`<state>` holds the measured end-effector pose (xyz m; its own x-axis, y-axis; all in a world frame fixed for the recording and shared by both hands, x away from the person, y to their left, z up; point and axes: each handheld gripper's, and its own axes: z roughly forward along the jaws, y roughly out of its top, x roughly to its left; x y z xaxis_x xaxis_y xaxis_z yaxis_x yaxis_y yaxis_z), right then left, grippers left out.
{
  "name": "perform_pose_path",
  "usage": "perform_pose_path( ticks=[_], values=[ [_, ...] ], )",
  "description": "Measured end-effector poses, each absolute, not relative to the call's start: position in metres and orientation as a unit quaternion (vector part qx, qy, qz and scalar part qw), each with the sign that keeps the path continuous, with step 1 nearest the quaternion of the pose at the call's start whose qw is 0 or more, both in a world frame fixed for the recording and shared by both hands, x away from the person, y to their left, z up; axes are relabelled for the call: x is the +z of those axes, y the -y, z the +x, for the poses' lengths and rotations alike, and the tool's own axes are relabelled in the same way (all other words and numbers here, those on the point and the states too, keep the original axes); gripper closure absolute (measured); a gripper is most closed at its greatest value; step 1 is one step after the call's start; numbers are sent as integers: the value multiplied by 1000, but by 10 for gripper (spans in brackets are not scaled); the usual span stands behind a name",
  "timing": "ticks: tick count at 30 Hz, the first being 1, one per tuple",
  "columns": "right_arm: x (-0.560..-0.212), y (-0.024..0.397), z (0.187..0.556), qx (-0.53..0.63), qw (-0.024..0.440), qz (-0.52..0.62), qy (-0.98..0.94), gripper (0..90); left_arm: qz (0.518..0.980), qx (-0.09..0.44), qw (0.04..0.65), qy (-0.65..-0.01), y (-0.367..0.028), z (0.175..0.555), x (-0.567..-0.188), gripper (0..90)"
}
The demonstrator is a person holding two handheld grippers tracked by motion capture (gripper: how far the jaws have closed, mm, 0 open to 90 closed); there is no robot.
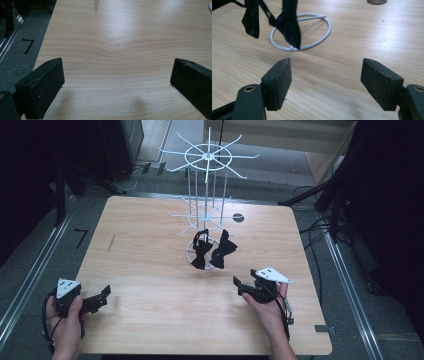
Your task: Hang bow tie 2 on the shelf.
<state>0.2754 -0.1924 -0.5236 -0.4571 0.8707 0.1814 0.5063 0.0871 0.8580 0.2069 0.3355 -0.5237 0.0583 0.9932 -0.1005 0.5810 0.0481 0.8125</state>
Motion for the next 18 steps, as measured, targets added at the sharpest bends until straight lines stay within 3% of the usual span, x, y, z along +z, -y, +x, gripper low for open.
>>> perform_pose_path(
  ticks=[18],
  values=[
    [-526, 225, 270, 476, 216, 499, -691, 275, 629, 284, 364, -625, -335, 207, -524, 0]
  ],
)
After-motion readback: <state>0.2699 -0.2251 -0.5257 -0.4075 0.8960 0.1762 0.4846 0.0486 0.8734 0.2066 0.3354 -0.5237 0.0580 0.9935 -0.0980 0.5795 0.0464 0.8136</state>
